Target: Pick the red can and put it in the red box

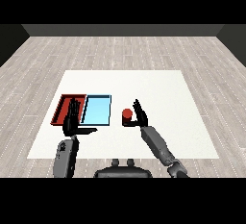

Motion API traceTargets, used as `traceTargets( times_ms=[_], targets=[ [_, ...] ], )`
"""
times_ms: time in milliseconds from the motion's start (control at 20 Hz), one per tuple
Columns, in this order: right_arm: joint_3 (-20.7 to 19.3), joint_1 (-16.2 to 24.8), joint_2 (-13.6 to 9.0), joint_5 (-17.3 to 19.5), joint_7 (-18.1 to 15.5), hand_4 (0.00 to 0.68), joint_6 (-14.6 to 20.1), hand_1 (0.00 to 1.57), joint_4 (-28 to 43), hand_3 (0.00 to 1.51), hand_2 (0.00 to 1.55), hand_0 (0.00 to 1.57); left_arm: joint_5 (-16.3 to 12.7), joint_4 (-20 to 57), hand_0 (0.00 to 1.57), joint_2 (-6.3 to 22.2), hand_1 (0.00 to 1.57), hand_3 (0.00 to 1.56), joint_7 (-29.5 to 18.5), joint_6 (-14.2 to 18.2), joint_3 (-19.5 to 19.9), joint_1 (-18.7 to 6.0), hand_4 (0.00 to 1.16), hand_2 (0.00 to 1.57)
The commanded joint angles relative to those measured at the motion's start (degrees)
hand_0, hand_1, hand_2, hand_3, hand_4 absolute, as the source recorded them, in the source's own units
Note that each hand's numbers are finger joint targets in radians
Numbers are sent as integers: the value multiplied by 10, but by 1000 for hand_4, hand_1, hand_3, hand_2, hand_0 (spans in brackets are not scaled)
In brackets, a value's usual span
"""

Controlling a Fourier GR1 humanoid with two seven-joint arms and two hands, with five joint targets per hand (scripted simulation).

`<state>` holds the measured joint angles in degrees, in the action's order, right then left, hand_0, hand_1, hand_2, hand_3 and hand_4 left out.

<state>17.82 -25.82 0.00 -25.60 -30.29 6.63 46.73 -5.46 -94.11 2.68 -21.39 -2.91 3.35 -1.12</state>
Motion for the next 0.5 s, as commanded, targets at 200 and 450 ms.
traceTargets(
  times_ms=[200, 450],
  targets=[
    [72, -59, 0, -83, -21, 0, 36, 0, -54, 0, 0, 0, 10, 44, 0, -6, 0, 0, -27, 7, 2, -24, 0, 0],
    [120, -73, 0, -136, -37, 0, 48, 0, -79, 0, 0, 0, -25, 1, 0, 24, 0, 0, -23, -20, 35, 9, 0, 0]
  ],
)
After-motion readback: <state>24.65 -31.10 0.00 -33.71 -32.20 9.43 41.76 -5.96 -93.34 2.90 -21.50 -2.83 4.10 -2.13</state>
